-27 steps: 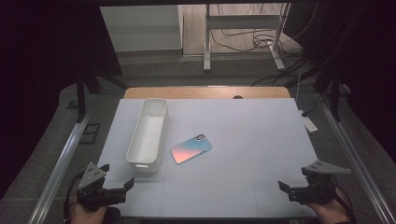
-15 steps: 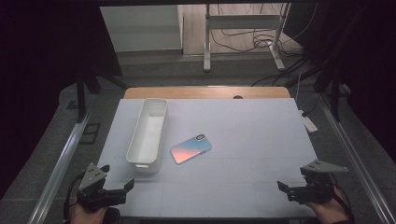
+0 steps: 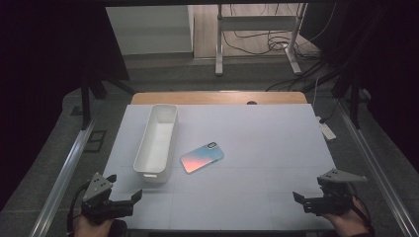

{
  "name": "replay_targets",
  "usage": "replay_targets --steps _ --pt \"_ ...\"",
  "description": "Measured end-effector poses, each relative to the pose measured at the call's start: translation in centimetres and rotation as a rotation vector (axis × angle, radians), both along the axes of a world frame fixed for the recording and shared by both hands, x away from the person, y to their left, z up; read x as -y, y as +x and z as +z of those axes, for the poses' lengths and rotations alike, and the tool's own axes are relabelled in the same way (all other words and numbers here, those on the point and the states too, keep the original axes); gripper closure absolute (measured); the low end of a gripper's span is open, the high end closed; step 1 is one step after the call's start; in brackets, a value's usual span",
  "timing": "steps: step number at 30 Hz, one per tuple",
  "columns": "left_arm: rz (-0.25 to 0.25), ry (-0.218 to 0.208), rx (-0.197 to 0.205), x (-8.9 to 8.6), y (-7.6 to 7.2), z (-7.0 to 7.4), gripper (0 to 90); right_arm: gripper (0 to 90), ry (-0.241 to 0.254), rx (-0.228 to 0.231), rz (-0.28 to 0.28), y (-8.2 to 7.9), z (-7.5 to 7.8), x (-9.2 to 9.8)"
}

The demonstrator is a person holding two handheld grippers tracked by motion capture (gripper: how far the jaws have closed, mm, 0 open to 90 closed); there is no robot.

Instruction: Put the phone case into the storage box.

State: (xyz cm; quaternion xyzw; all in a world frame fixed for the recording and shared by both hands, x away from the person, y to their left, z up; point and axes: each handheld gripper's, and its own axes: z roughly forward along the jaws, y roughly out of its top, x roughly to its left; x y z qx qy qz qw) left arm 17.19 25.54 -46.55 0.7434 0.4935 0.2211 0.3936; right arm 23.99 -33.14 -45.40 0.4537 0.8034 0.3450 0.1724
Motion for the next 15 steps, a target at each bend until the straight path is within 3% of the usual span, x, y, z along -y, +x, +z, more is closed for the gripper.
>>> replay_targets --steps 15 --pt "-0.009 -0.002 0.0 -0.02 0.0 0.0 1.6 0.0 -0.01 -0.007 0.043 0.45 0.38 -0.54"
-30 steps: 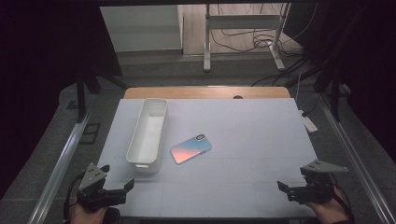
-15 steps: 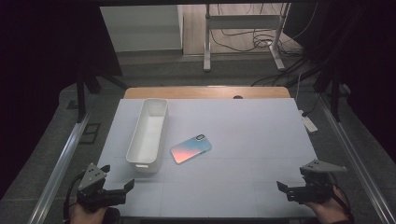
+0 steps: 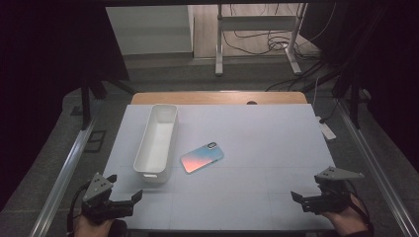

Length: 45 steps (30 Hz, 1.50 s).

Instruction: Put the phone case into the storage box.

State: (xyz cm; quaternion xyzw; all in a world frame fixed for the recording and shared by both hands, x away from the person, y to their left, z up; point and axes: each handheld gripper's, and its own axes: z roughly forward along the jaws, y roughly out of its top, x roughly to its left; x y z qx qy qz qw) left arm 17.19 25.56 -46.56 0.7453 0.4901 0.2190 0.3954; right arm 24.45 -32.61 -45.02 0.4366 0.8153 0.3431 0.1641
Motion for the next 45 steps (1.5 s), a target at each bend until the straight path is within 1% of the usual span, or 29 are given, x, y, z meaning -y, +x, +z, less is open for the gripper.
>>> replay_targets --steps 9,14,23,24,28,34,45 --pt "-0.002 -0.009 0.002 -0.1 0.0 0.0 1.6 0.0 -0.001 -0.013 0.027 0.4 0.1 -0.5" --pt "-0.002 -0.011 0.003 -0.1 0.0 0.0 1.6 0.0 0.002 -0.012 0.047 0.8 0.2 -1.0" --pt "-0.003 -0.011 0.003 -0.1 0.0 0.0 1.6 0.0 0.015 -0.04 0.076 1.6 0.3 -1.7" --pt "-0.003 -0.011 0.003 -0.1 0.0 0.0 1.6 0.0 0.02 -0.045 0.078 1.7 0.3 -1.9" --pt "-0.004 -0.013 0.003 -0.1 0.0 0.0 1.6 0.0 0.026 -0.043 0.091 2.0 0.3 -2.4" --pt "-0.003 -0.017 0.003 -0.2 0.0 0.0 1.5 0.0 0.04 -0.026 0.104 2.6 0.5 -3.3" --pt "-0.005 -0.018 0.004 -0.2 0.0 0.0 1.5 0.0 0.058 -0.057 0.145 3.5 0.6 -5.0"
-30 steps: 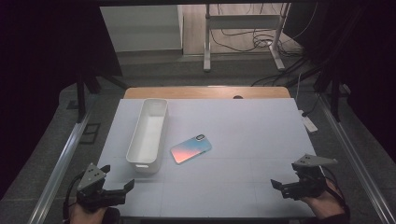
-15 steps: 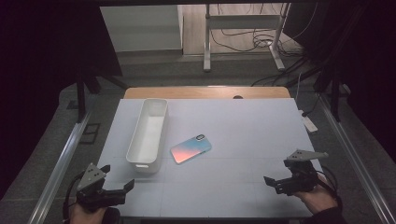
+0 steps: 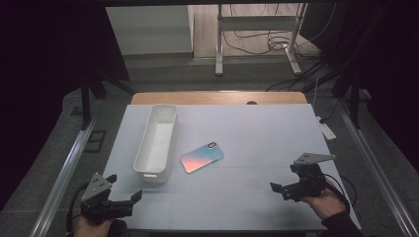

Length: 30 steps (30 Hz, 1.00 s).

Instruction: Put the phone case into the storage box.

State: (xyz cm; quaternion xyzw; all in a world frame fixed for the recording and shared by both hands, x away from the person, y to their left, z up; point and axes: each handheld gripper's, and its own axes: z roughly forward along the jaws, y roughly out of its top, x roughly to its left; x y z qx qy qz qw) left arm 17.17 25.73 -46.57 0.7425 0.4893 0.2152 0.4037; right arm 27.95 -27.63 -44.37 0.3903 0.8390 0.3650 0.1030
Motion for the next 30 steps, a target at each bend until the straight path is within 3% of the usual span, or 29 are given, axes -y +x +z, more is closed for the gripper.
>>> replay_targets --steps 30 --pt "-0.002 -0.012 -0.001 -0.1 0.0 0.0 1.4 0.0 -0.02 0.006 0.089 2.6 0.0 -4.4"
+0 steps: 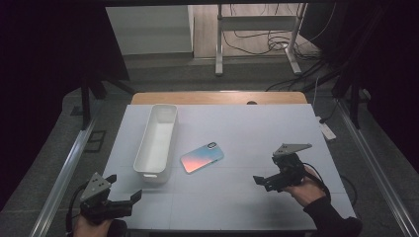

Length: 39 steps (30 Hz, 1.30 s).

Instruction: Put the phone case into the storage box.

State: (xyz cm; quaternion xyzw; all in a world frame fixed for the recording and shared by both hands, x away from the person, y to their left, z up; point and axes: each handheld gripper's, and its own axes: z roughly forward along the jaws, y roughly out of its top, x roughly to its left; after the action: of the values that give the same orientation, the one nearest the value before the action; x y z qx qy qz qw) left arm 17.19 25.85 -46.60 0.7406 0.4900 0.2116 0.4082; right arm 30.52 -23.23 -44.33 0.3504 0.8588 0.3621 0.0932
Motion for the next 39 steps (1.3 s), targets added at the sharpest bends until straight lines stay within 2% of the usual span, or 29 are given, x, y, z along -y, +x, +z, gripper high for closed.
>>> replay_targets --steps 20,39 --pt "-0.004 -0.006 -0.003 -0.1 0.0 0.0 1.4 0.0 -0.031 -0.007 0.065 2.0 -0.4 -3.7" --pt "-0.005 -0.007 -0.003 -0.1 0.0 0.0 1.4 0.0 -0.071 -0.022 0.096 4.0 -1.2 -6.4"
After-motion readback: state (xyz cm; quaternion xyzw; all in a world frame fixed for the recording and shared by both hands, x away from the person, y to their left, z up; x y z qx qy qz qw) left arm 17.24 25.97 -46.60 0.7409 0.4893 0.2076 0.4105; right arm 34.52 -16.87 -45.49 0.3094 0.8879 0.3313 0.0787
